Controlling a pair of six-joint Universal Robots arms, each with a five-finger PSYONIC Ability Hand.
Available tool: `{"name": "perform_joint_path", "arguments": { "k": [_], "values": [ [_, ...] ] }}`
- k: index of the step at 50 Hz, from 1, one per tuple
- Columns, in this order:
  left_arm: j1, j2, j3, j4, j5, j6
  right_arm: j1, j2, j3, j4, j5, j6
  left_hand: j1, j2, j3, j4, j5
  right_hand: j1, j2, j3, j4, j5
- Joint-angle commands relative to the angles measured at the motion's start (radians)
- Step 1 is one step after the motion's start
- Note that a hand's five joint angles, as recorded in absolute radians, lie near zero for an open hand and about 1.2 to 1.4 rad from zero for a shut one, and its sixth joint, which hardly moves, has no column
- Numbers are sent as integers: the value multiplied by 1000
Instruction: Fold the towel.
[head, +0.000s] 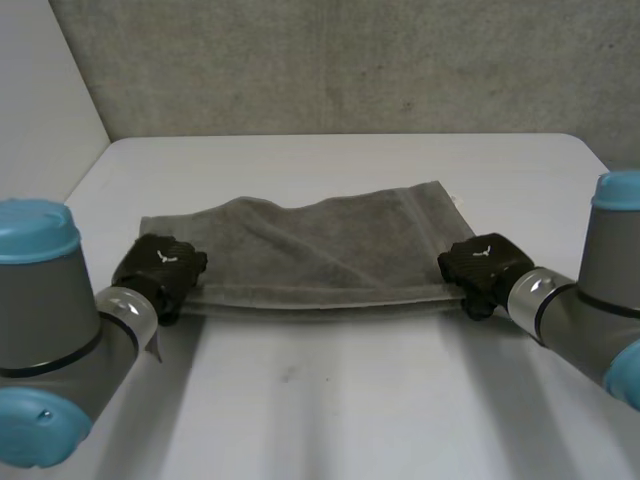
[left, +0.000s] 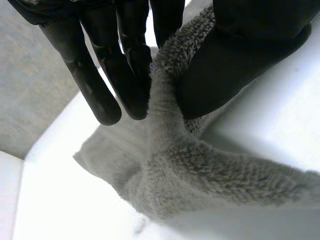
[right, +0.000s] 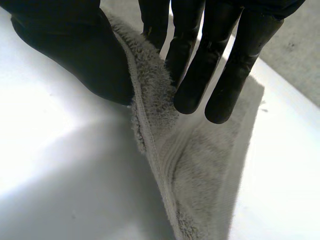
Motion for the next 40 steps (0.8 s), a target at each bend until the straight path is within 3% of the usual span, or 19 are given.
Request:
{"name": "perform_joint_path", "arguments": {
  "k": [1, 5, 8, 15, 20, 23, 25, 29, 34, 36, 37, 39, 40],
  "values": [
    [3, 212, 45, -102, 10, 52, -65, -202, -126, 171, -1, -107, 254, 216, 217, 216, 231, 443, 229, 211, 203, 235],
    [8, 303, 110, -125, 29, 51, -83, -307, -209, 226, -10, -125, 254, 216, 217, 216, 231, 443, 229, 211, 203, 235],
    [30, 373, 206, -142, 114, 43, -90, -393, -325, 294, -13, -154, 254, 216, 217, 216, 231, 443, 229, 211, 203, 235],
    [113, 326, 273, -220, 174, 17, -103, -372, -373, 360, -30, -224, 254, 216, 217, 216, 231, 443, 229, 211, 203, 235],
    [124, 73, 314, -290, 225, 6, -76, -165, -394, 401, -1, -334, 254, 216, 217, 216, 231, 443, 229, 211, 203, 235],
    [120, 8, 343, -307, 227, 11, -64, -111, -408, 401, 10, -356, 254, 216, 217, 216, 231, 443, 229, 211, 203, 235],
    [123, -132, 429, -327, 227, 15, -35, 10, -460, 397, 51, -386, 254, 216, 217, 216, 231, 443, 229, 211, 203, 235],
    [126, -254, 550, -335, 222, 18, -14, 118, -556, 384, 111, -411, 254, 216, 217, 216, 231, 443, 229, 211, 203, 235],
    [118, -345, 776, -329, 219, 74, 4, 224, -746, 268, 155, -420, 254, 216, 217, 216, 231, 443, 229, 211, 203, 235],
    [118, -351, 915, -273, 222, 136, 4, 243, -874, 92, 160, -403, 254, 216, 217, 216, 231, 443, 229, 211, 203, 235],
    [118, -351, 915, -272, 222, 137, 4, 243, -875, 91, 160, -403, 254, 216, 217, 216, 231, 443, 229, 211, 203, 235],
    [107, -332, 984, -94, 225, 167, 9, 213, -905, -170, 174, -382, 254, 216, 217, 216, 231, 443, 229, 211, 203, 235],
    [107, -332, 984, -93, 225, 167, 9, 213, -905, -171, 174, -382, 254, 216, 217, 216, 231, 443, 229, 211, 203, 235]
  ]
}}
